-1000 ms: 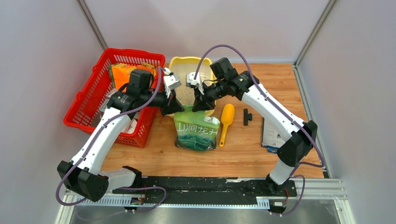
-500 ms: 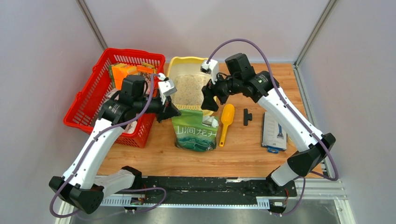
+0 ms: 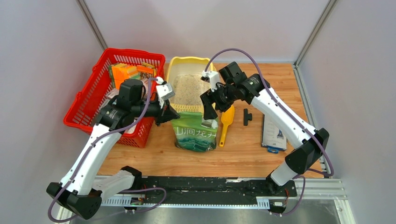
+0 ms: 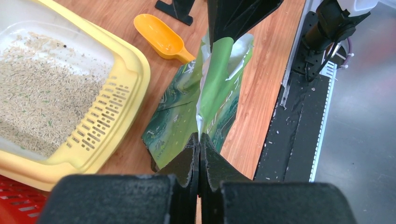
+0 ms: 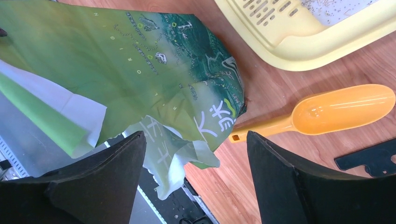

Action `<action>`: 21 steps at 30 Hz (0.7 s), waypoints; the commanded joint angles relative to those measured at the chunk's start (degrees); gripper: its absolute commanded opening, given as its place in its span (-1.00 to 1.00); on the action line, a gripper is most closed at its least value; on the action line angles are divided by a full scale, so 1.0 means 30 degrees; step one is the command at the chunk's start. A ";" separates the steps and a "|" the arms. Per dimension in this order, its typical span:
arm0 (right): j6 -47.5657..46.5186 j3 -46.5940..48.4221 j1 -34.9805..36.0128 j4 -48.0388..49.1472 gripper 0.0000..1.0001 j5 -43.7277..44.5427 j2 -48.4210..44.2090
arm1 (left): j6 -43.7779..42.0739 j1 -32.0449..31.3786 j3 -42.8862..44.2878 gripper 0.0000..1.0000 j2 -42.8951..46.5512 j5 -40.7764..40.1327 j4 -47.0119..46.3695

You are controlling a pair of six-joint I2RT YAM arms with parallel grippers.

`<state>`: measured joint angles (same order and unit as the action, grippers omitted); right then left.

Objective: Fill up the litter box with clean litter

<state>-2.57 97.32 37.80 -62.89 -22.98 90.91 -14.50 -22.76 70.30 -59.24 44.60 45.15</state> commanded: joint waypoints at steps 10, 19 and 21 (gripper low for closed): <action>0.1551 -0.1618 0.1022 -0.0014 0.74 0.3523 -0.0685 | 0.0586 0.0088 0.0003 -1.00 0.1114 -0.0511 -0.0957; 0.2351 -0.0595 0.3628 -0.1123 0.93 0.8827 0.0193 | 0.1084 0.0088 -0.0582 -1.00 0.2227 -0.0774 -0.1249; 0.2292 -0.0622 0.4302 -0.1622 0.94 1.1081 0.0048 | 0.1055 0.0088 -0.1019 -1.00 0.2754 -0.0862 -0.1424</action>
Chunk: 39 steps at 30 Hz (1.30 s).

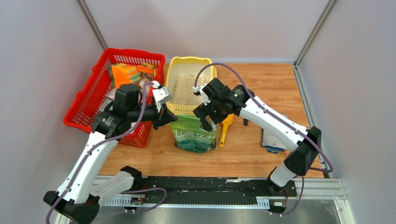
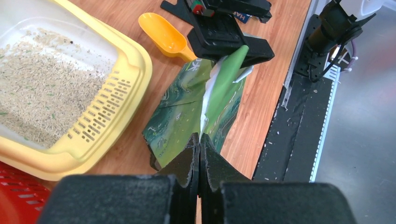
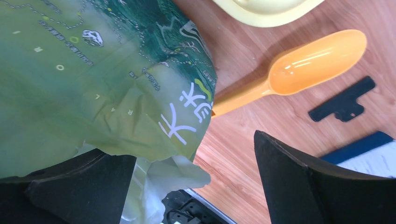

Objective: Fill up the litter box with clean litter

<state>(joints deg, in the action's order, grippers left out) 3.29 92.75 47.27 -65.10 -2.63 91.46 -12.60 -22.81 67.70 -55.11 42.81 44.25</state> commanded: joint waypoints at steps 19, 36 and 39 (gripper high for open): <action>-0.1653 -0.0830 -0.0287 -0.1650 0.95 0.5564 -0.1747 | 0.0039 0.0103 -0.0653 -1.00 0.2346 -0.1965 -0.1360; -0.1479 0.2051 -0.3623 0.0138 1.00 -0.3377 -0.2127 | 0.1590 0.0103 -0.1619 -1.00 0.1701 -0.0440 -0.3586; -0.1215 0.0496 -0.5263 0.0312 0.96 -0.1849 -0.1749 | 0.1943 0.0103 -0.1649 -0.97 0.1642 -0.0645 -0.3880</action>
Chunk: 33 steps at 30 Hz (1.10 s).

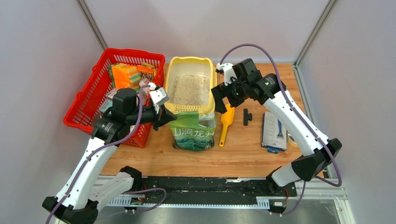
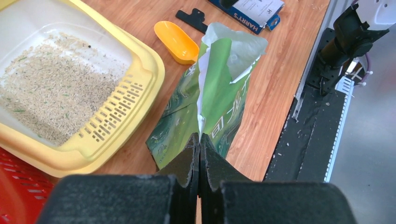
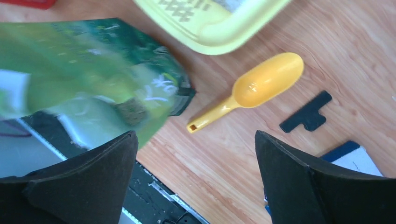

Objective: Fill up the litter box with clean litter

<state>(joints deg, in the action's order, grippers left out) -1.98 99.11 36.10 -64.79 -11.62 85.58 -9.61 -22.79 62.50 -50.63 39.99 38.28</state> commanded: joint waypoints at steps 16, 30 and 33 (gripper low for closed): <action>0.4874 -0.8396 -0.5700 0.6037 0.34 -0.0693 0.3463 | -0.3977 0.1351 0.6148 0.21 -0.0936 -0.5772 0.4027; 0.6051 -0.7169 -0.5763 0.7301 -0.40 -0.0054 0.8473 | -0.1454 0.5134 0.4684 0.19 -0.0320 -0.3282 0.2209; 0.4882 -0.7401 -0.5763 0.7331 -0.89 -0.0141 0.7892 | -0.1487 0.5134 0.5706 0.23 -0.0846 -0.2639 0.2356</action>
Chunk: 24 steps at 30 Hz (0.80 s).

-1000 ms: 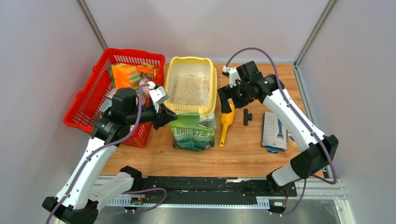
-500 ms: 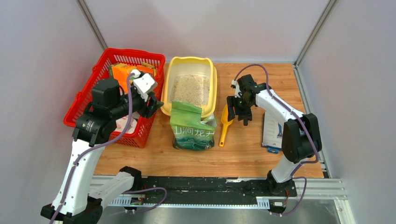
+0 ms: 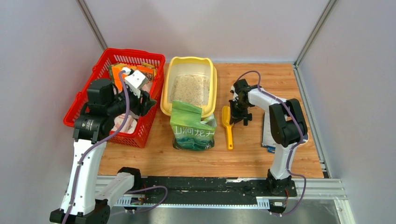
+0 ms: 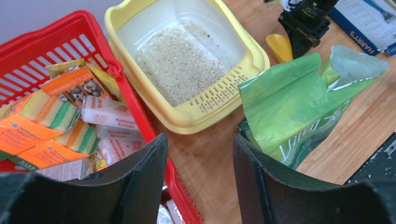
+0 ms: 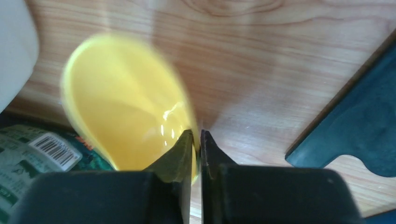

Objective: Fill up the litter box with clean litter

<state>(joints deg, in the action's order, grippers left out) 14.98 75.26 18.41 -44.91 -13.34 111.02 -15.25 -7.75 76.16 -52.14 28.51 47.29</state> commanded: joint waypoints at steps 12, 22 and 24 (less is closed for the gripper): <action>-0.8994 0.2064 0.0248 -0.0319 -1.00 -0.1231 -1.0432 | -0.1248 -0.5499 0.5227 0.27 -0.4383 0.1628 0.1493; -1.3725 0.2656 0.3878 -0.2171 -1.00 -0.0740 -1.3100 | 0.5693 -0.8257 0.5957 0.48 -0.6465 0.1540 -0.2838; -1.3433 0.2889 0.4377 -0.2024 -1.00 -0.0242 -1.2926 | 0.6777 -0.8257 0.6078 0.48 -0.7108 0.2007 -0.3426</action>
<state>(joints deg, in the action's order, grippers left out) -21.12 83.13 28.60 -50.17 -16.84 72.62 -4.78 -32.53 91.39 -70.63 32.77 44.80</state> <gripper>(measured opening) 0.018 0.739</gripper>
